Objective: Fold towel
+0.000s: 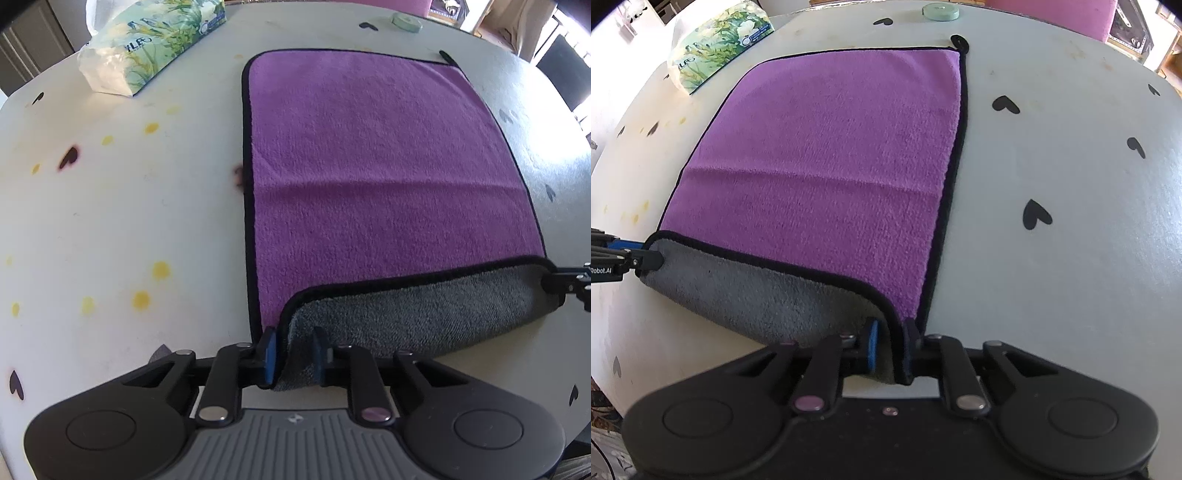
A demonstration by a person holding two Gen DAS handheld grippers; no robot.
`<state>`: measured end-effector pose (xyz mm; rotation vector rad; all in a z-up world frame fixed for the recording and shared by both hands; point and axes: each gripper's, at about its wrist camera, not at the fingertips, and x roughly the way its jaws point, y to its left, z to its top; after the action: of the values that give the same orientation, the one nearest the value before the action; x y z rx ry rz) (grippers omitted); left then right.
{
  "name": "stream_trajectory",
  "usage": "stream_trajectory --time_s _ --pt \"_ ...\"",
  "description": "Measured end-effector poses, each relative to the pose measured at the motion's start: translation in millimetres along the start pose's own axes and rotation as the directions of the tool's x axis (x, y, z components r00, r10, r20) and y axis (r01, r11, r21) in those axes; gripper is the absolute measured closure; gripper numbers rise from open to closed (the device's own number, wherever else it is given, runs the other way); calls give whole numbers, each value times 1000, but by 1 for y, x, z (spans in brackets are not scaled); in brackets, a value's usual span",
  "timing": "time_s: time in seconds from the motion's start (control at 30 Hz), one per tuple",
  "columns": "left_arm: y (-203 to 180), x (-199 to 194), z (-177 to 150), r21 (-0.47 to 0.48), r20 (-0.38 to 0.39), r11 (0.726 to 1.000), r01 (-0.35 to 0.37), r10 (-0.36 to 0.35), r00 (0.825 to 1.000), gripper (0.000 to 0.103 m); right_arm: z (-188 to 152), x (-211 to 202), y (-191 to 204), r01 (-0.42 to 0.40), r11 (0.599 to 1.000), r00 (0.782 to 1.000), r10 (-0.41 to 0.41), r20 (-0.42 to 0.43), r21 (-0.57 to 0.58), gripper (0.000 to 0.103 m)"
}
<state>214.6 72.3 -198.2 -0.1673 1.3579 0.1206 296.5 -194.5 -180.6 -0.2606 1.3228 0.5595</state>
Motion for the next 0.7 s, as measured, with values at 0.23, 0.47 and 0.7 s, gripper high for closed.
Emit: stream_trajectory --time_s 0.23,0.47,0.7 --pt "-1 -5 -4 32 9 999 -30 30 1000 98 -1 -4 2 3 1000 1000 -3 12 -11 99" --pt "3 -23 -1 4 74 999 -33 33 997 98 1 -17 5 19 999 997 -17 72 -32 99" --pt "10 -56 16 -56 191 998 -25 36 981 98 16 -45 -3 10 1000 978 -16 209 30 99"
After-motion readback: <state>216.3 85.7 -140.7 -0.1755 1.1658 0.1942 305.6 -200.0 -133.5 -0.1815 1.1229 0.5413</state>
